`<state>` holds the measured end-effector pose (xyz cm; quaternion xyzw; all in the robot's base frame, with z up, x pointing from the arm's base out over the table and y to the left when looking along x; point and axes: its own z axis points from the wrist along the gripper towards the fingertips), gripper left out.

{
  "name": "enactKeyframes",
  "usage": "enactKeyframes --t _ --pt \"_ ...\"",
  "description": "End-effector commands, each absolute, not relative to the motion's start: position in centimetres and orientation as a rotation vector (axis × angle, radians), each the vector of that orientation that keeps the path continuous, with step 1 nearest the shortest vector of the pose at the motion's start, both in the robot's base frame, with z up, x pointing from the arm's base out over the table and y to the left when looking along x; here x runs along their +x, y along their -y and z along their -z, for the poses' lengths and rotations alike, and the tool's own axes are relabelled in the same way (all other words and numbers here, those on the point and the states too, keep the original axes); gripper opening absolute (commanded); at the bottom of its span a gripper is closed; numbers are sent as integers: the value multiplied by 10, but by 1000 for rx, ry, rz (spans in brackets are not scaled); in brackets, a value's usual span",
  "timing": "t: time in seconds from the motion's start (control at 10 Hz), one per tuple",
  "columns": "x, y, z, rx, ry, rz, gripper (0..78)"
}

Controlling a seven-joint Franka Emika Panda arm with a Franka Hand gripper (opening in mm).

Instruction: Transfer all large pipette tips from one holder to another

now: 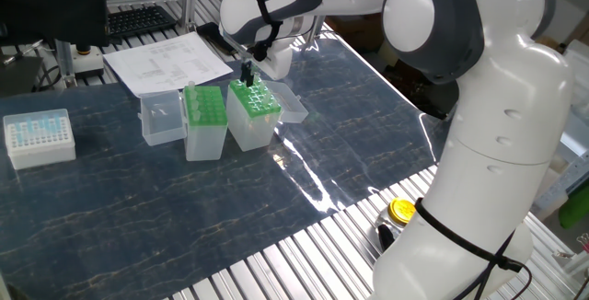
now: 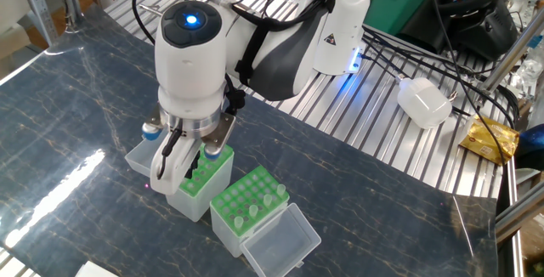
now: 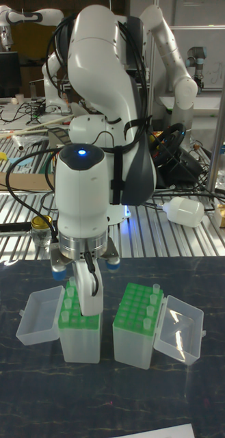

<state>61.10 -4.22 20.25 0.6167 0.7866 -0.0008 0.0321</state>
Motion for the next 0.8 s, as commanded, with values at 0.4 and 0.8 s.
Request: enactKeyframes --t 0.4,0.8 --pt "609 37 -233 1889 -2436 135 12" --pt "607 35 -254 1869 -2452 129 12"
